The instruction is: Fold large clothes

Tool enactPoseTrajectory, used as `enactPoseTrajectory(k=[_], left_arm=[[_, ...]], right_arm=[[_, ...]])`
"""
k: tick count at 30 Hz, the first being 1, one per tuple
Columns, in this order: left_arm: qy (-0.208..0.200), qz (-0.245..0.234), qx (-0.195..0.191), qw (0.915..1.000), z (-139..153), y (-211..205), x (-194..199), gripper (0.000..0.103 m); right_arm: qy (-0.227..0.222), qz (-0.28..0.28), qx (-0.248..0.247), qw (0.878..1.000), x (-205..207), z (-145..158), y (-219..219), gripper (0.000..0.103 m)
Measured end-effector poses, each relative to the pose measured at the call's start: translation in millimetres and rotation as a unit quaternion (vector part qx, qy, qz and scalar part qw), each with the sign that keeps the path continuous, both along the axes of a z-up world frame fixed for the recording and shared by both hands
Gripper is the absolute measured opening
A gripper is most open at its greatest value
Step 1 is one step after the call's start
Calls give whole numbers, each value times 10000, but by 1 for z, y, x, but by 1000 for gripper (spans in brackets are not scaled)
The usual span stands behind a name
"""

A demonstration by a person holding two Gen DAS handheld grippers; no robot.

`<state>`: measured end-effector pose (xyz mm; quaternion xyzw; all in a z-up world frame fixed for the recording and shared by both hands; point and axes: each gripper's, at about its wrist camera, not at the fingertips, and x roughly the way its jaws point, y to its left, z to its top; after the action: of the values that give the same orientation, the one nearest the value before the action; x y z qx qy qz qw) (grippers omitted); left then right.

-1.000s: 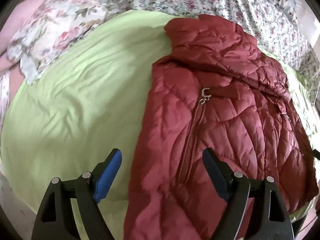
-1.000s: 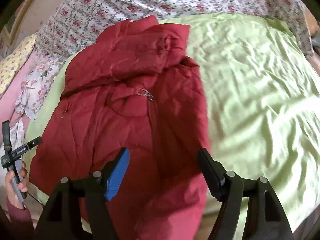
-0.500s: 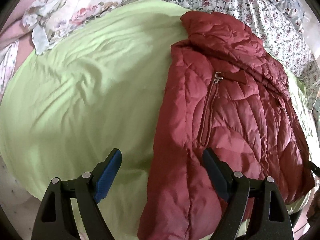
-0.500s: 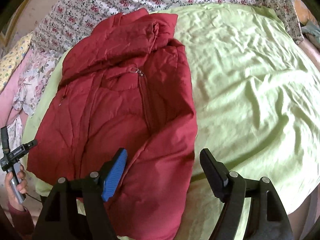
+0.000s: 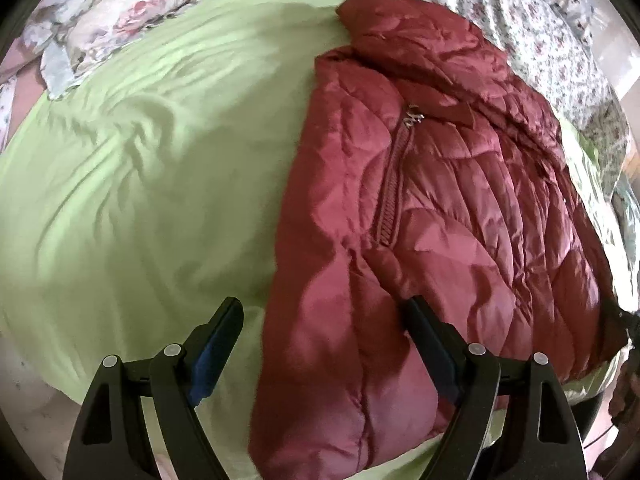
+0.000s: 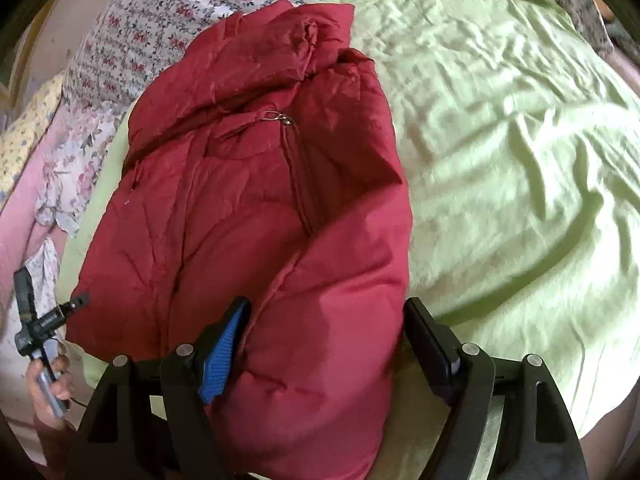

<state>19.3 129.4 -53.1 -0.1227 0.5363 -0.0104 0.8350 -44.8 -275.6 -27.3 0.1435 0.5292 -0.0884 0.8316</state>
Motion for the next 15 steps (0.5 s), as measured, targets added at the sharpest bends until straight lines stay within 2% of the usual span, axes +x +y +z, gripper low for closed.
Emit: enactPoseTrajectory(k=[13,15], left_arm=[[140,-178,-138,9996,-14,-11,-2,83],[140,-179,-200,9995,-15,-10,-2,83]], right_arm=[[-43,127,73,9999,-6,1,7,78],[-34,182,92,9998,-8,1,8,69]])
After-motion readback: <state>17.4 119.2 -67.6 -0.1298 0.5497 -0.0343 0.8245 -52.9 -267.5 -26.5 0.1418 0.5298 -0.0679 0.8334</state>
